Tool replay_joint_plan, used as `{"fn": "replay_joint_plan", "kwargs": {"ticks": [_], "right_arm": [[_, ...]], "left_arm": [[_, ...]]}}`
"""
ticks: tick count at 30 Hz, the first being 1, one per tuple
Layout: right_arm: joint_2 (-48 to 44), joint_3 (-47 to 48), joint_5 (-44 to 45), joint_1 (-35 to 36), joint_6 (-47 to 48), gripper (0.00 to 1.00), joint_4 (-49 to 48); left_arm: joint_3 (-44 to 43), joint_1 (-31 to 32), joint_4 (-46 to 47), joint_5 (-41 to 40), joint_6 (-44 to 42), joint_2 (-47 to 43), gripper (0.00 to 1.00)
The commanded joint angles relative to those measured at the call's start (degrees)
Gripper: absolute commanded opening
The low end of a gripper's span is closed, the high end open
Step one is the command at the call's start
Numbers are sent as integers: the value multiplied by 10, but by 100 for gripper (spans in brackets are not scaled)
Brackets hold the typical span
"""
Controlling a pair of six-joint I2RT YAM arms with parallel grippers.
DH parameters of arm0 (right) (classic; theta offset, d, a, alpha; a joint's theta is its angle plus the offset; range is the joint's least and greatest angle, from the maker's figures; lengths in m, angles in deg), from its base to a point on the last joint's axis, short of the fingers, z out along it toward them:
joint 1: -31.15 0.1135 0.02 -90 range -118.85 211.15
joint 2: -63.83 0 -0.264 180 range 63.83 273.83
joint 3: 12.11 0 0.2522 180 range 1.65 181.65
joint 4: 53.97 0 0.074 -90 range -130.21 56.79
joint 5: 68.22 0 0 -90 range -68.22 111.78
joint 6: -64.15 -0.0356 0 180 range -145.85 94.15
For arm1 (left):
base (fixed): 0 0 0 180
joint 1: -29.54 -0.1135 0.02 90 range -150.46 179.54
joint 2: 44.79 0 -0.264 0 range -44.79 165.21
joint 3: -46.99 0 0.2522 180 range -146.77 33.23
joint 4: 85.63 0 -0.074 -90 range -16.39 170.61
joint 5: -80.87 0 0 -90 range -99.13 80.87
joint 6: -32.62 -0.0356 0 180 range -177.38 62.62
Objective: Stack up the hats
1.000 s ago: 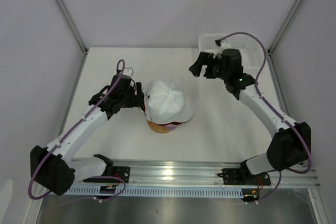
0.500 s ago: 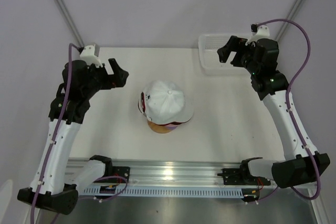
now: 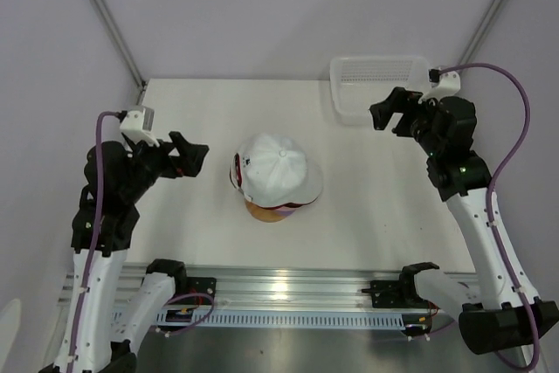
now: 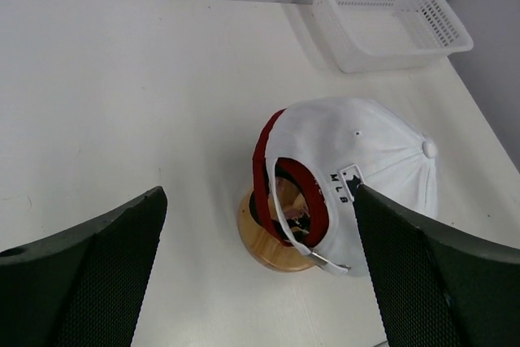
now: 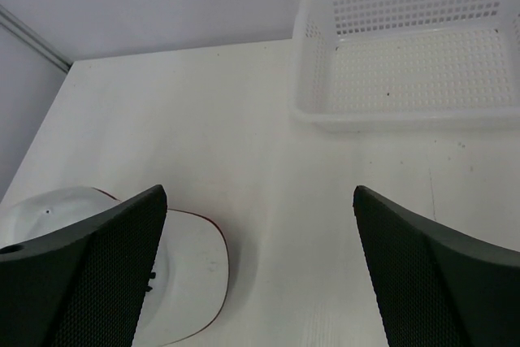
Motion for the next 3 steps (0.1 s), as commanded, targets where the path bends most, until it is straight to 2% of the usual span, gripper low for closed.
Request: {"fn": "replay_joint_plan", "kwargs": {"ticks": [1,3], "right_arm": [[-17,-9,16,-1,4,100,15],[-24,-11,9,0,5,100,14]], "left_arm": [[25,-5,31,9,-8,-10,100],[23,-6,29,15,-11,-12,99]]}}
